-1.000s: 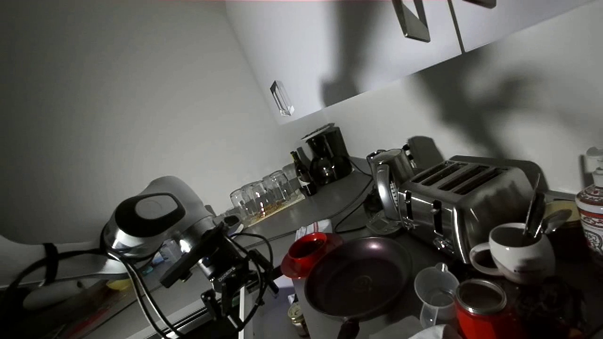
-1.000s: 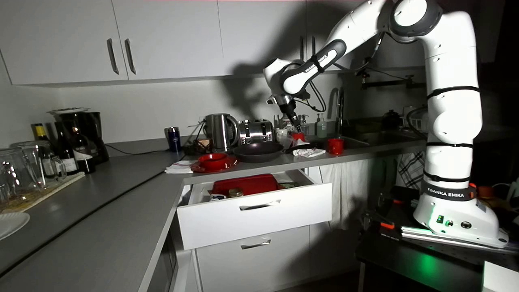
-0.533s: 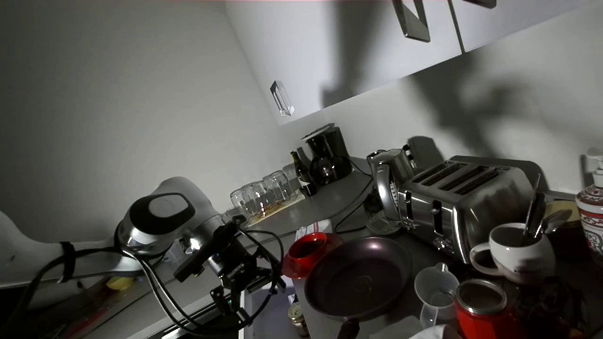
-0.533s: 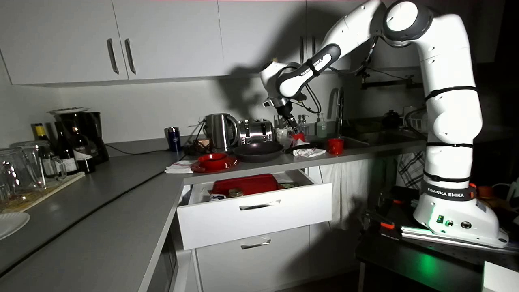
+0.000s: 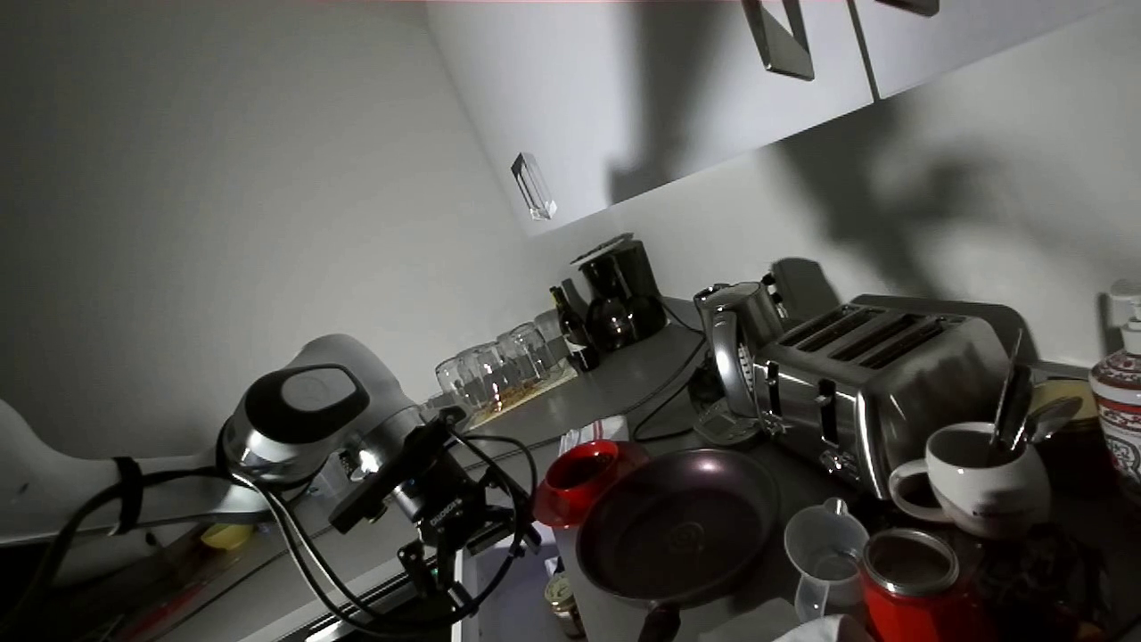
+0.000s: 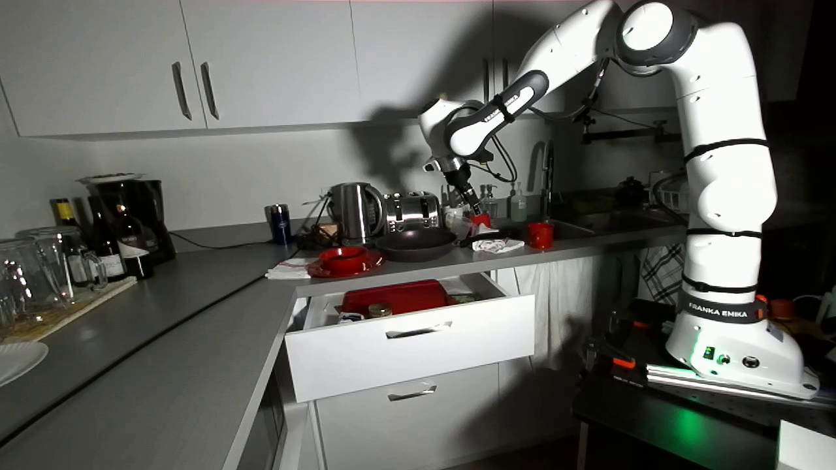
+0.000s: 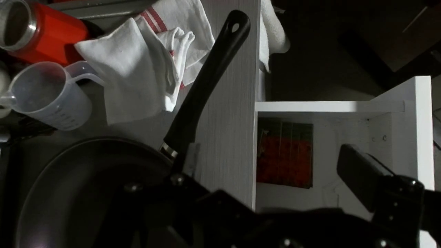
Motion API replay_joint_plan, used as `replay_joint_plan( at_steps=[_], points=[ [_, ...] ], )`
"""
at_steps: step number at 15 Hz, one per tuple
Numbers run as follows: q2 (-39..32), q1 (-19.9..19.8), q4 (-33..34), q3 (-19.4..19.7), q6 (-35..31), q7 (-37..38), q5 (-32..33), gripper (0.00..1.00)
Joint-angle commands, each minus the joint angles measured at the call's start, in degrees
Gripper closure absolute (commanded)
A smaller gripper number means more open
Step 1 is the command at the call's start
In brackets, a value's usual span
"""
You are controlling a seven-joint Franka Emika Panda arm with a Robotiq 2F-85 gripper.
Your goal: Move the pan slightly to the right on the counter
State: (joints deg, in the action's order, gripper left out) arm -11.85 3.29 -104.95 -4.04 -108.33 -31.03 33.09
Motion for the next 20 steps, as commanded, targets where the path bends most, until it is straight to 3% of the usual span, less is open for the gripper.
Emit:
replay_joint_plan(
  at_steps=[1, 9, 20],
  points=[
    [-0.58, -0.10, 0.43, -0.11, -0.43, -0.27, -1.06, 0.00],
    [-5.31, -0.62, 4.78, -0.47, -0.54, -5.26, -6.86, 0.00],
    [-17.50, -1.86, 23.08, -0.14, 3.22, -9.07, -15.42, 0.00]
  ],
)
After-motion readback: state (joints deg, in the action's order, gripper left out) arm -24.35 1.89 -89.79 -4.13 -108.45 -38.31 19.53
